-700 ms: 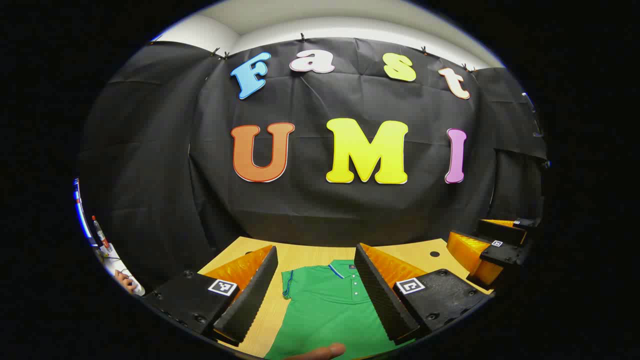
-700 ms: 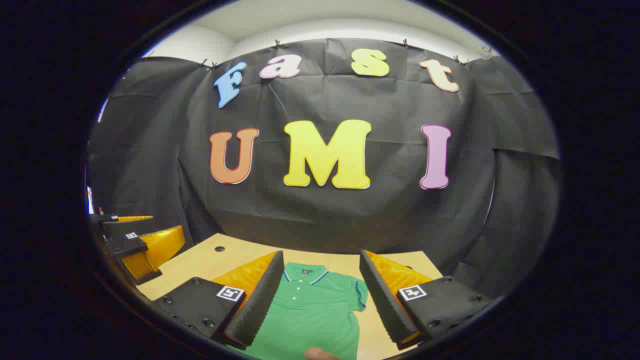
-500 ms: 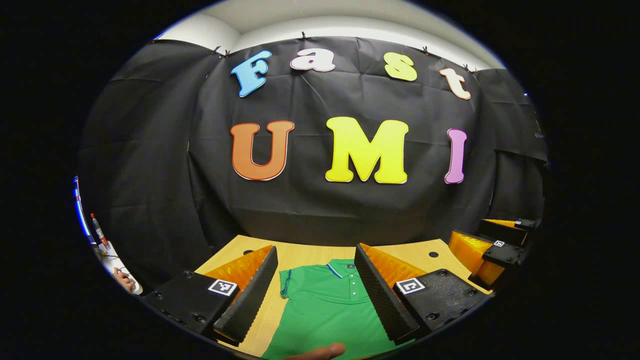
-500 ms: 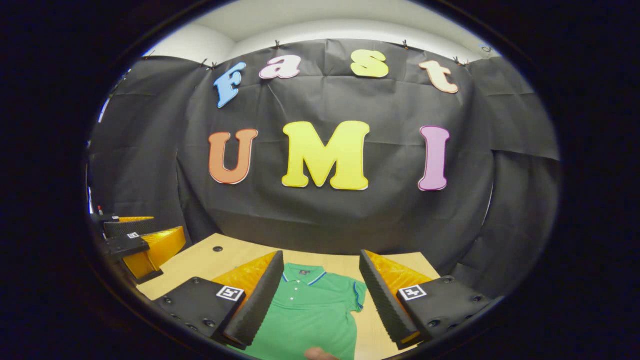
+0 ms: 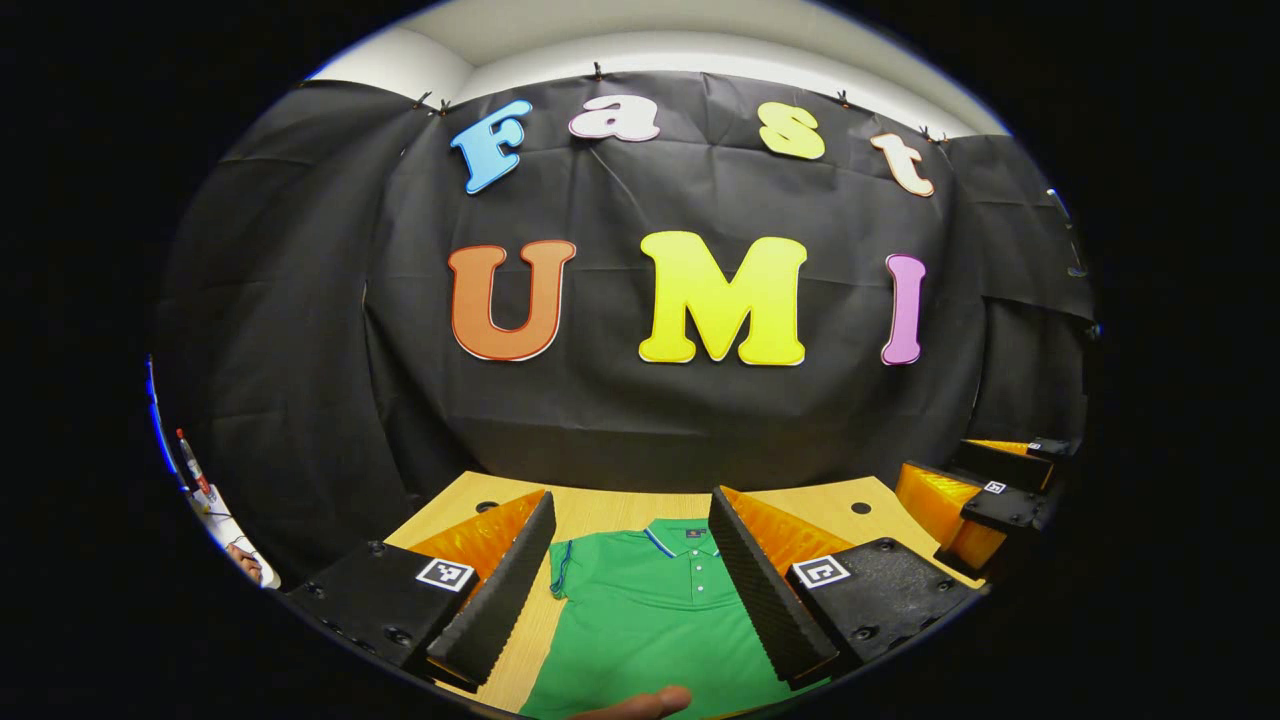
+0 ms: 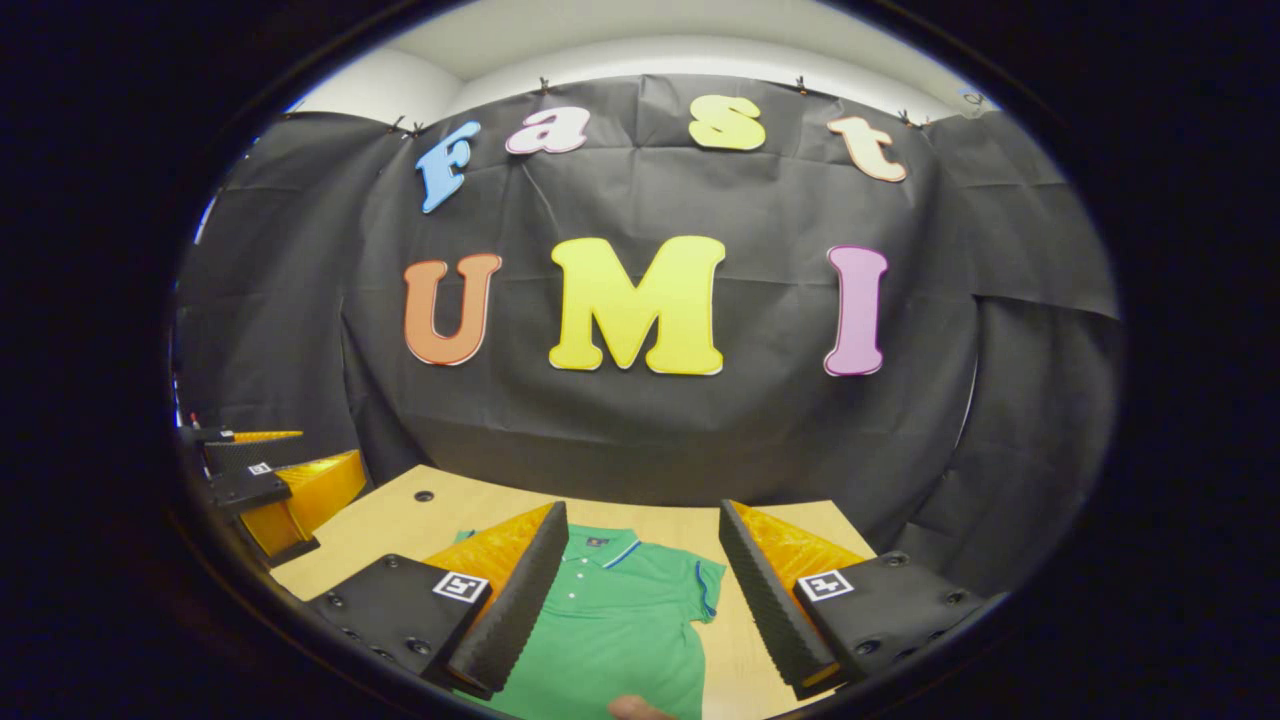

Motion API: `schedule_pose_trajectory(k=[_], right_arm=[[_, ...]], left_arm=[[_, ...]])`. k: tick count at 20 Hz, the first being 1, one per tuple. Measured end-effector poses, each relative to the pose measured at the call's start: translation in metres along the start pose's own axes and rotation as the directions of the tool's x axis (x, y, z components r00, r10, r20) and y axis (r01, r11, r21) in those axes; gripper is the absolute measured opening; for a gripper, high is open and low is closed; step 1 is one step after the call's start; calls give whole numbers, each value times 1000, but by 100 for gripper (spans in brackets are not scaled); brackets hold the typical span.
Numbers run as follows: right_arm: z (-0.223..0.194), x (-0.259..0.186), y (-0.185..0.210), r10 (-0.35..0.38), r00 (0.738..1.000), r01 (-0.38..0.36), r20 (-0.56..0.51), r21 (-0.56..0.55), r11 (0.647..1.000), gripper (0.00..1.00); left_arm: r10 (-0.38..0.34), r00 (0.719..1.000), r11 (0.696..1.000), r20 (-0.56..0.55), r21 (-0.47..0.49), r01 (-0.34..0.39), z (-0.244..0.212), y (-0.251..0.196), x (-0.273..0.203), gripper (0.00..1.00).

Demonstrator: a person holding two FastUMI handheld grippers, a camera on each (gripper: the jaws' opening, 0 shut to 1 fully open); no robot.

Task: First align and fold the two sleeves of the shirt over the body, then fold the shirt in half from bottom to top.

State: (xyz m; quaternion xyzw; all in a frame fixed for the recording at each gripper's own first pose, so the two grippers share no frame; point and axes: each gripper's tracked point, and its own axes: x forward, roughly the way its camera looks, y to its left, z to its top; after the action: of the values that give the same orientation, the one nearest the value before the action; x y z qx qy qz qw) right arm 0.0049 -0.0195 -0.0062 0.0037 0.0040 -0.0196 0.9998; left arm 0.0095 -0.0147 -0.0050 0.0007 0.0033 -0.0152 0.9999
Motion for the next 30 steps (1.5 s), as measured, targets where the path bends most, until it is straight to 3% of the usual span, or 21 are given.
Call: schedule_pose_trajectory(k=[8,14,15,25,30], right_arm=[[-17,16,-10,-22,999,22,-42,4,1000,97],[-59,44,-25,-45,989,49,-143,23,999,98],[-69,50,-29,-49,985,55,-166,28,998,94],[-175,143,-79,-99,928,122,-360,43,992,94],[-238,190,-105,-99,877,145,-469,62,988,94]], left_arm=[[-11,1000,1000,-26,9,12,-9,-7,15,99],[-20,999,999,-33,36,21,-12,-14,26,99],[-22,999,999,-32,41,23,-12,-15,28,99],[7,996,998,-86,61,-1,-21,-26,37,99],[77,987,996,-139,56,-69,-34,-19,35,99]])
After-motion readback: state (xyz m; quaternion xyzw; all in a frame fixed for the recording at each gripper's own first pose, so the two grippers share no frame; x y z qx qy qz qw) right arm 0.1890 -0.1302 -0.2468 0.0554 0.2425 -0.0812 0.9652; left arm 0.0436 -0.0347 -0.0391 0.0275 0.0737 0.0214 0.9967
